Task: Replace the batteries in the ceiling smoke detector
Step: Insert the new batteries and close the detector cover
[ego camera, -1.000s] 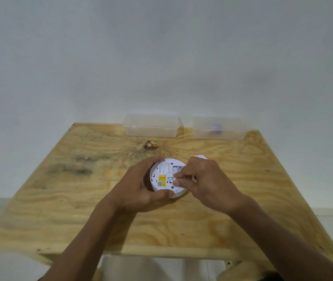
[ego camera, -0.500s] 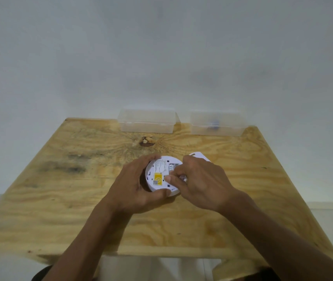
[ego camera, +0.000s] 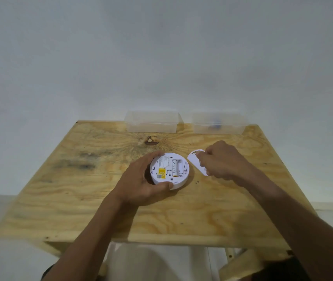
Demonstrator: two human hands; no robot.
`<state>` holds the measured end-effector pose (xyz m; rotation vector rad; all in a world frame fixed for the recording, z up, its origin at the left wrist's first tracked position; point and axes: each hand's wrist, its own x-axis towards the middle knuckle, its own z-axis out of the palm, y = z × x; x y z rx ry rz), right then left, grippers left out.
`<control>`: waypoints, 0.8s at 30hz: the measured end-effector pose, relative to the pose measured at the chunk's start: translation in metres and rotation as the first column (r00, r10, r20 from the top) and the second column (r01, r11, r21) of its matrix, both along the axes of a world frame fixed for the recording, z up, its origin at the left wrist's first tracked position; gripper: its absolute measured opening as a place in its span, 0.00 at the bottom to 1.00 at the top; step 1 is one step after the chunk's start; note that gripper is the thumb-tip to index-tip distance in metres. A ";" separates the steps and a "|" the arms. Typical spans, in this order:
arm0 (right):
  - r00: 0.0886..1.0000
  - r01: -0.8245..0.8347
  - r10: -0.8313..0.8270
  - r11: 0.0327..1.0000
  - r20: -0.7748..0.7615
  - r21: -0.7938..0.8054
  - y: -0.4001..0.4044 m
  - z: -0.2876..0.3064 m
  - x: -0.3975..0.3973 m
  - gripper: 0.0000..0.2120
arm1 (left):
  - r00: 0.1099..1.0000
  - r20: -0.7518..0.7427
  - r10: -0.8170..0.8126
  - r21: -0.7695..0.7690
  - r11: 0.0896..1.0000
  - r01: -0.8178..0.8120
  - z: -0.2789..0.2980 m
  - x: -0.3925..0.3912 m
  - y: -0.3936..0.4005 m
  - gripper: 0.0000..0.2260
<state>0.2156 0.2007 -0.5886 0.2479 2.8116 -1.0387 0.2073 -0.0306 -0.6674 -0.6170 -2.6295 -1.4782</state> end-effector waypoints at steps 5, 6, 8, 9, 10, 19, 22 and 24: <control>0.985 -0.104 0.105 0.994 0.135 -0.015 0.010 0.009 -0.006 0.12 | 1.000 0.026 -0.013 0.038 0.999 0.012 -0.004 0.000 -0.001 0.37; 0.986 -0.116 0.123 0.991 0.113 -0.066 0.010 0.010 -0.008 0.11 | 1.000 0.024 -0.013 0.041 0.999 0.012 -0.004 -0.001 -0.001 0.37; 0.993 -0.119 0.117 0.980 -0.023 -0.162 0.006 0.009 -0.010 0.10 | 1.000 0.009 -0.013 0.030 0.999 0.013 -0.004 -0.001 0.000 0.37; 0.989 -0.117 0.097 0.975 -0.114 -0.188 0.002 0.007 -0.010 0.09 | 1.000 0.008 -0.012 0.032 0.999 0.012 -0.003 -0.001 0.000 0.37; 0.979 -0.108 0.066 0.970 -0.193 -0.219 -0.003 0.005 -0.011 0.08 | 1.000 0.010 -0.010 0.039 0.999 0.010 -0.003 -0.001 0.000 0.37; 0.924 -0.047 -0.036 0.977 -0.380 -0.206 -0.034 -0.021 -0.012 0.08 | 1.000 -0.019 0.004 0.058 0.998 -0.003 -0.007 -0.002 0.003 0.33; 0.915 -0.059 0.009 0.992 -0.403 -0.111 -0.036 -0.023 -0.013 0.08 | 0.999 -0.032 0.013 0.041 0.999 -0.012 -0.010 -0.004 0.003 0.35; 0.917 -0.075 0.060 0.997 -0.393 -0.023 -0.035 -0.024 -0.014 0.09 | 0.998 -0.050 0.025 0.024 0.999 -0.024 -0.011 -0.005 0.003 0.36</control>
